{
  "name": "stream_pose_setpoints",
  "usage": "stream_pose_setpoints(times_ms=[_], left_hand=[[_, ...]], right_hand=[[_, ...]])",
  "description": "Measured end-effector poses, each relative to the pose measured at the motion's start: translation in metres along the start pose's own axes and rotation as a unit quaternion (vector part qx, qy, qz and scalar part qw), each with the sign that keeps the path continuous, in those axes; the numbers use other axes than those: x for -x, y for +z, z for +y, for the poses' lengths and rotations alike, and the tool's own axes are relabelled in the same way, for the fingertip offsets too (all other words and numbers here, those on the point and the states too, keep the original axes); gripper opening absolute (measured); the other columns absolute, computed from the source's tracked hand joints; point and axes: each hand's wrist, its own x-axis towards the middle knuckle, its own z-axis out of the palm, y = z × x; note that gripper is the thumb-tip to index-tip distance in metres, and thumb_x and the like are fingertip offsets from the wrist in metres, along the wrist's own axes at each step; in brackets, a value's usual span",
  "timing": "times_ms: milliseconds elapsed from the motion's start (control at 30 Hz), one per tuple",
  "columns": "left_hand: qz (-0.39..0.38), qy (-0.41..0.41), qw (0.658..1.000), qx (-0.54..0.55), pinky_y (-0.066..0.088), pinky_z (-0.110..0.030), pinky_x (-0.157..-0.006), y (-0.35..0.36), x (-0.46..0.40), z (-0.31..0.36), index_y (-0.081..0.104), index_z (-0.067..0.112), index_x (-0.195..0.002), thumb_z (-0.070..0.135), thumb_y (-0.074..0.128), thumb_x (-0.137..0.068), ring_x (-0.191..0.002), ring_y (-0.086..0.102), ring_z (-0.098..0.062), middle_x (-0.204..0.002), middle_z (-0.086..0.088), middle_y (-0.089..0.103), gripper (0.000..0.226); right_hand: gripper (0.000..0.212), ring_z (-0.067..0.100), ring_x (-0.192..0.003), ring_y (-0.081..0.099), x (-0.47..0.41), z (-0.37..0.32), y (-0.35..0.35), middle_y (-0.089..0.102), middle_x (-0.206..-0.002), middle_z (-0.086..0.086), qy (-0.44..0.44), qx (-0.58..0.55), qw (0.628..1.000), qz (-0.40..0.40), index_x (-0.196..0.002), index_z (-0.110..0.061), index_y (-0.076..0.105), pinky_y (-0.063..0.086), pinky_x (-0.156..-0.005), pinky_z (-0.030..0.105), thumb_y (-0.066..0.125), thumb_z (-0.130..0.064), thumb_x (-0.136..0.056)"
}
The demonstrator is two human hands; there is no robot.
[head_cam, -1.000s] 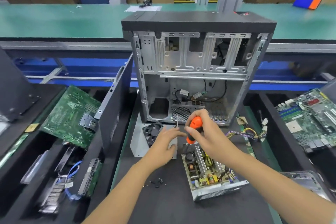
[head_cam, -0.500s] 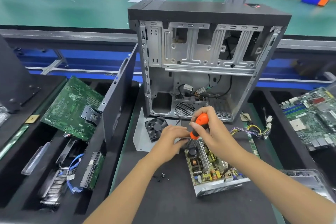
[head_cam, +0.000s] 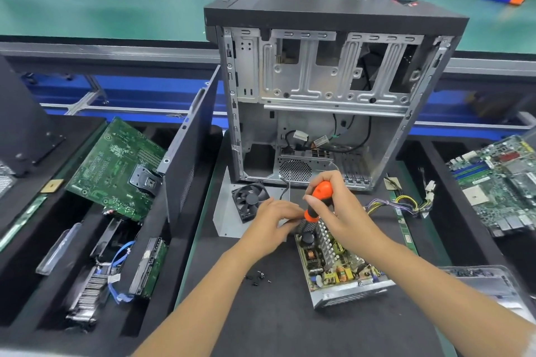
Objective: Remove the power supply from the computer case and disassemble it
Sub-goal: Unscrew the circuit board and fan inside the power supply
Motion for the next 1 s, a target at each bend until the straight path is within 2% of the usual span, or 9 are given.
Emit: stream_pose_setpoints(times_ms=[100,300,633,1000], left_hand=[[-0.003,0.000,1.000,-0.004,0.031,-0.055,-0.108,0.0005,0.0004,-0.0010,0.074,0.020,-0.110,0.007,0.063,-0.092,-0.117,0.057,-0.007,-0.115,0.013,0.070,0.024],[-0.003,-0.006,1.000,-0.002,0.032,-0.055,-0.108,0.0001,-0.0010,-0.0028,0.074,0.017,-0.111,0.005,0.062,-0.092,-0.115,0.058,-0.010,-0.115,0.010,0.070,0.025],[-0.003,-0.014,1.000,0.000,0.030,-0.053,-0.109,-0.0005,-0.0015,-0.0058,0.074,0.018,-0.110,0.008,0.062,-0.094,-0.116,0.056,-0.007,-0.115,0.011,0.070,0.023],[-0.001,-0.007,1.000,-0.001,0.030,-0.054,-0.109,-0.0009,-0.0003,-0.0030,0.074,0.018,-0.110,0.008,0.062,-0.093,-0.115,0.056,-0.006,-0.114,0.012,0.070,0.023]], right_hand=[[0.020,0.006,-0.080,0.054,0.0003,0.0022,0.0012,0.055,-0.095,-0.005,0.005,0.008,1.000,0.003,-0.102,-0.031,0.038,0.042,-0.069,0.012,0.052,-0.020,-0.097],[0.020,0.010,-0.082,0.057,0.0013,0.0013,0.0022,0.055,-0.092,-0.007,0.004,0.001,1.000,-0.004,-0.101,-0.034,0.038,0.047,-0.071,0.019,0.052,-0.020,-0.097],[0.022,0.006,-0.080,0.053,-0.0023,0.0030,0.0037,0.054,-0.093,-0.010,-0.002,0.013,1.000,0.002,-0.101,-0.037,0.037,0.041,-0.068,0.012,0.052,-0.021,-0.097],[0.024,0.003,-0.080,0.053,-0.0018,0.0029,0.0049,0.052,-0.092,-0.013,-0.003,0.014,1.000,0.005,-0.101,-0.038,0.036,0.041,-0.069,0.010,0.053,-0.021,-0.096]])
